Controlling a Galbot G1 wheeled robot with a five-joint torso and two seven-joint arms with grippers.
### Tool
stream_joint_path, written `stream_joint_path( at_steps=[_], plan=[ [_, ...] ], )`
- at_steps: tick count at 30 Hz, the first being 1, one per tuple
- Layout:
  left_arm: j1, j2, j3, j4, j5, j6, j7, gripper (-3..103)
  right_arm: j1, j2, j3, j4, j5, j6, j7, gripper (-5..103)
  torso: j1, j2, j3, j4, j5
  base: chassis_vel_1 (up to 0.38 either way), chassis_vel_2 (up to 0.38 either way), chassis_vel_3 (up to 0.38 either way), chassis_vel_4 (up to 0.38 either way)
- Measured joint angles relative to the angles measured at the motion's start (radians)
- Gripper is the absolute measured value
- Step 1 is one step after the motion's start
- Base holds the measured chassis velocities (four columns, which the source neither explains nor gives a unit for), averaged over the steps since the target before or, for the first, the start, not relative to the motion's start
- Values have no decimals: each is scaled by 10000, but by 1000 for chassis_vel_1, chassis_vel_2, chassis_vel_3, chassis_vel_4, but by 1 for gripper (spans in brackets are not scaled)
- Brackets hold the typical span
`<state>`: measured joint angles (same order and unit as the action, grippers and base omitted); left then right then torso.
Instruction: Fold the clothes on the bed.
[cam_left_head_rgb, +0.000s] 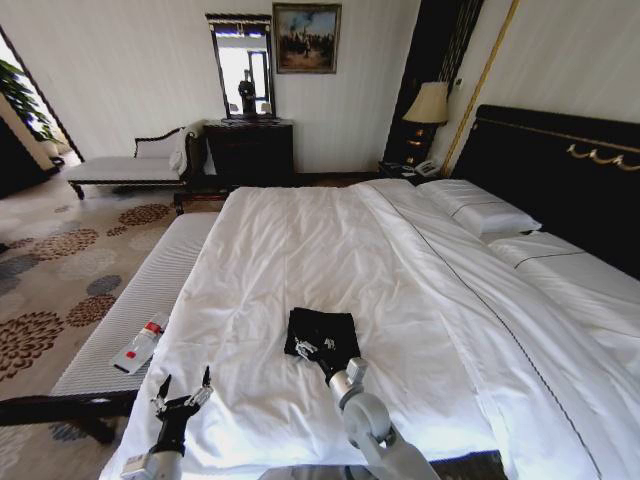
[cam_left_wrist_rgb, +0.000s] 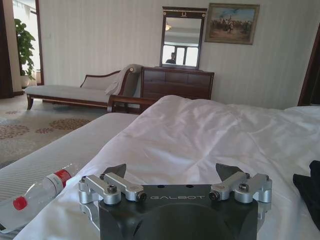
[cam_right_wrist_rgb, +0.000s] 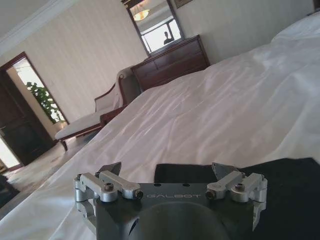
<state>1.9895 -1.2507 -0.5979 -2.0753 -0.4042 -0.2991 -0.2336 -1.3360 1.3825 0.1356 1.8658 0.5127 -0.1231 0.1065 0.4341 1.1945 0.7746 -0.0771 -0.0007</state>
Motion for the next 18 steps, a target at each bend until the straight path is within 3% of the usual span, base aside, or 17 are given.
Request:
stream_joint_path(
  at_steps=[4, 7, 8, 11, 18],
  plan=[
    [0, 0, 0, 0, 0, 0, 0, 100, 953, 187, 524, -1156, -458, 302, 225, 100, 1, -1, 1, 1, 0, 0, 0, 0, 0],
    [0, 1, 0, 0, 0, -1, -1, 100, 2104, 392, 727, -3132, -2589, 1136, 355, 100, 1, -2, 1, 3, 1, 0, 0, 0, 0],
    [0, 1, 0, 0, 0, -1, -1, 100, 2104, 392, 727, -3132, -2589, 1136, 355, 100, 1, -2, 1, 3, 1, 0, 0, 0, 0],
    [0, 0, 0, 0, 0, 0, -1, 100, 2710, 659, 713, -4597, -4385, 2056, 382, 100, 1, -1, 1, 3, 0, 0, 0, 0, 0],
    [0, 0, 1, 0, 0, -1, -1, 100, 2998, 1251, 327, -5806, -5904, 2841, 367, 100, 1, -1, 1, 1, -1, 0, 0, 0, 0]
  ],
)
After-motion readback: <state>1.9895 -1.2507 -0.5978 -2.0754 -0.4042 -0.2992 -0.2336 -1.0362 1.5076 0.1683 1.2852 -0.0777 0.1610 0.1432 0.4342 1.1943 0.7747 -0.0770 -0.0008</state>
